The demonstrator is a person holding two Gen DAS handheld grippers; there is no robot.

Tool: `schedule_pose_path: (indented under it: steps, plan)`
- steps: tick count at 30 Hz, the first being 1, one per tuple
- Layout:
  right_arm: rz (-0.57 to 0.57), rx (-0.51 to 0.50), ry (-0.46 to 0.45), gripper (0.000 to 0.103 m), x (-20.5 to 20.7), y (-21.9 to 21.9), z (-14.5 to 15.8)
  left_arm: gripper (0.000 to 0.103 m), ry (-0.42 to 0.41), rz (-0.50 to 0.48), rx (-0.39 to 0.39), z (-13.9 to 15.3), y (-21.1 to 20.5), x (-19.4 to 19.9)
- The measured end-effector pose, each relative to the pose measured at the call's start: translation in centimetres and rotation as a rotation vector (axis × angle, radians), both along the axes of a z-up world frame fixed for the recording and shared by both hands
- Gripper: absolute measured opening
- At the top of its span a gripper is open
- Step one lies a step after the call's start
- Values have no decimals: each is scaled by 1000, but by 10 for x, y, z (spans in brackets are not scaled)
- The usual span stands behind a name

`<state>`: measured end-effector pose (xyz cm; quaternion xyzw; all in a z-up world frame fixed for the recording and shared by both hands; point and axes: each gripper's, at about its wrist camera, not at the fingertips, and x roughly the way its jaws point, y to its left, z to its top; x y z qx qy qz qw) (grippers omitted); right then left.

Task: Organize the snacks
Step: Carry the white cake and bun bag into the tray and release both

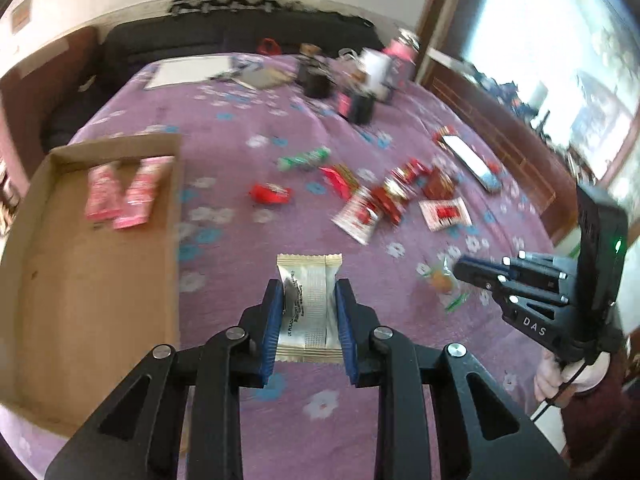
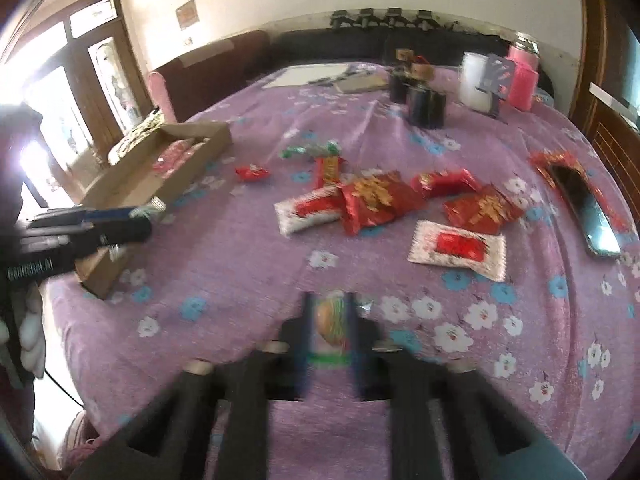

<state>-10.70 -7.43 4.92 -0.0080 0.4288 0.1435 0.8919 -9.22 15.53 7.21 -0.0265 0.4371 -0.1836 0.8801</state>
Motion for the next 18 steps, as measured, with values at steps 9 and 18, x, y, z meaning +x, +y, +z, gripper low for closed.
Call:
schedule_pose_path:
  steps: [9, 18]
  plan:
    - [-48, 103, -4, 42, 15, -19, 14, 24, -1, 138, -91, 7, 72, -4]
    - [-45, 31, 126, 33, 21, -12, -31, 24, 8, 130, -119, 2, 74, -5]
